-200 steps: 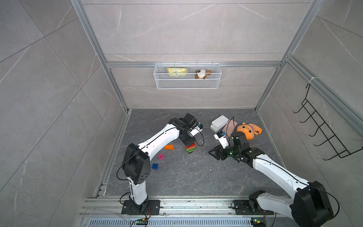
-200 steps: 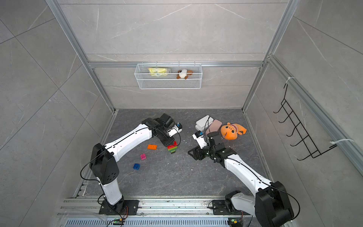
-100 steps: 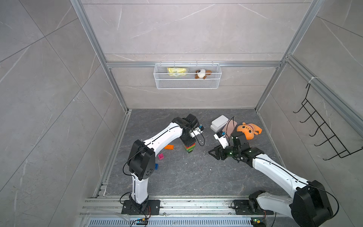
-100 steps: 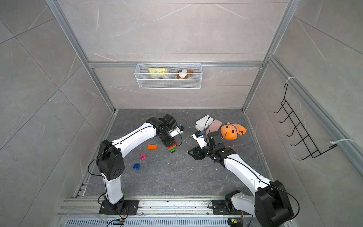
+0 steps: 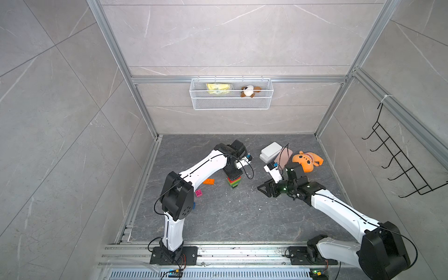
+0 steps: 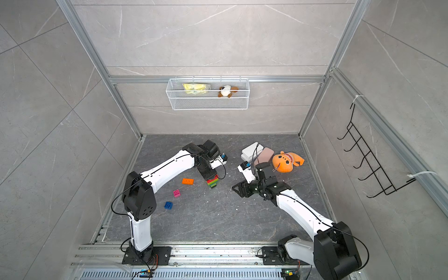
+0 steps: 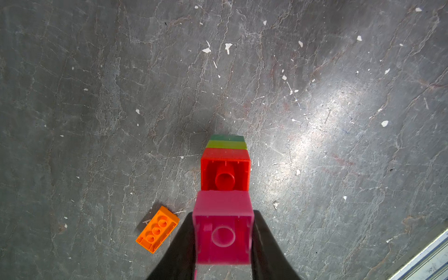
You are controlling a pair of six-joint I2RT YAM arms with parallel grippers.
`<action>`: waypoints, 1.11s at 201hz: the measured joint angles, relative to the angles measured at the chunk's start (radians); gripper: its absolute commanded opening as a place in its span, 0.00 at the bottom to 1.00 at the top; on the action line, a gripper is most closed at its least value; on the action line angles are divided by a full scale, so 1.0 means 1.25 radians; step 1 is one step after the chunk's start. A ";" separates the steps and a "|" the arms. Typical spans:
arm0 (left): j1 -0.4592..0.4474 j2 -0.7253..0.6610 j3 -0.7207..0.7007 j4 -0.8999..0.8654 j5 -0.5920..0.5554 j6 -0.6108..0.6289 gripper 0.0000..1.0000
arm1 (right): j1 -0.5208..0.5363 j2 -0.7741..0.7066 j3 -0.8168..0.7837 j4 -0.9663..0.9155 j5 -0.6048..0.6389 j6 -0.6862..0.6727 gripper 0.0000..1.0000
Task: Assemble a carrot with lego
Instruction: Assemble the lego brick with the lego brick.
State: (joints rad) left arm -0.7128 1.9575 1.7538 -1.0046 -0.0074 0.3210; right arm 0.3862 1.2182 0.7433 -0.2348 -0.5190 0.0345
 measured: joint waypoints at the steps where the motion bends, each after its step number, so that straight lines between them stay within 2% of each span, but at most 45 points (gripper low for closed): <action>1: 0.000 0.000 0.000 0.000 0.000 -0.001 0.24 | 0.000 0.000 0.000 0.000 0.000 0.000 0.65; 103: -0.014 0.013 0.015 -0.012 -0.029 -0.071 0.24 | -0.001 0.003 0.000 0.000 0.003 0.000 0.65; 179: -0.032 0.063 0.081 -0.067 -0.054 -0.144 0.23 | -0.002 0.005 0.000 -0.001 0.006 0.000 0.64; 223: -0.031 0.073 0.093 -0.078 -0.054 -0.154 0.23 | -0.003 0.008 0.000 -0.003 0.006 0.000 0.64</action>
State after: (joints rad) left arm -0.7521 2.0483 1.8706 -1.1023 -0.0753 0.1284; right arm 0.3828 1.2282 0.7433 -0.2390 -0.5114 0.0345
